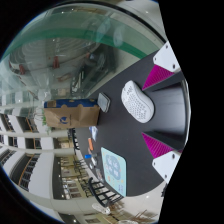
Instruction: Arrange mouse
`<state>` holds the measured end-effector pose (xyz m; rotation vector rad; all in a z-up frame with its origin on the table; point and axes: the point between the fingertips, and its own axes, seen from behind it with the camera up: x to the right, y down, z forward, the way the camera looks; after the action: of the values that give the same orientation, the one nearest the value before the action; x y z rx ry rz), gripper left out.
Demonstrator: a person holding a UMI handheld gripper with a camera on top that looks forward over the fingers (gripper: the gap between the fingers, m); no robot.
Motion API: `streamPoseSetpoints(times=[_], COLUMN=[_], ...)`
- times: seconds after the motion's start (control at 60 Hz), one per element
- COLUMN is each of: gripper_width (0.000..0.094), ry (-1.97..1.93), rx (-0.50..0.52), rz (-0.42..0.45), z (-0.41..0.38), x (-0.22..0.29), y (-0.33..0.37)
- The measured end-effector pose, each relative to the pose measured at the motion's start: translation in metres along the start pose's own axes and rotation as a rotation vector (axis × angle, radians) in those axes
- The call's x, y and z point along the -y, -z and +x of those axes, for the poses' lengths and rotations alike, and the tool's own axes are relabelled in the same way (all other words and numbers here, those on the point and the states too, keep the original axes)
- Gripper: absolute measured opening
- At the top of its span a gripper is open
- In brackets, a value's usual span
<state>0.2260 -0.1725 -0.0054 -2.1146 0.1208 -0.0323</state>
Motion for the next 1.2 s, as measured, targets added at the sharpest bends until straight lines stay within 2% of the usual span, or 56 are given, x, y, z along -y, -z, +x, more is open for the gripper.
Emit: streamPoseSetpoints(times=[0.283,0.3,0.333,0.35,0.367,0.533,0.683,0.783,0.883,0.967,1.05,1.117,1.2], gripper_width=[0.0824,0.0806,0.0627,0.0537,0.0505,0.0363,0.036,0.0361,0.0362,0.0361,0.0361,0.0362,0.0362], ry=[0.01,0.019,0.01,0.003,-0.024,-0.064,-0.069,-0.029,0.03,0.048,0.03,0.043,0.079], rx=[-0.054,-0.059,-0.065,-0.074,-0.065,-0.106,-0.125,-0.072,-0.05,0.038,0.105,0.11,0.102], rz=[-0.07,-0.091,-0.082,-0.105,-0.094,-0.096,0.087,0.182,0.22,0.172,0.052,-0.016,-0.052], z=[0.012,0.012,0.012,0.014,0.01,0.011,-0.018,-0.092,-0.171,-0.243,-0.283,-0.3,-0.31], x=[0.038,0.035,0.041,0.037,0.041,0.043,0.131,0.192,0.216,0.19,0.154,0.126,0.107], y=[-0.078,-0.079,-0.081,-0.082,-0.083,-0.075,-0.031,-0.011,-0.026,-0.061,-0.108,-0.134,-0.15])
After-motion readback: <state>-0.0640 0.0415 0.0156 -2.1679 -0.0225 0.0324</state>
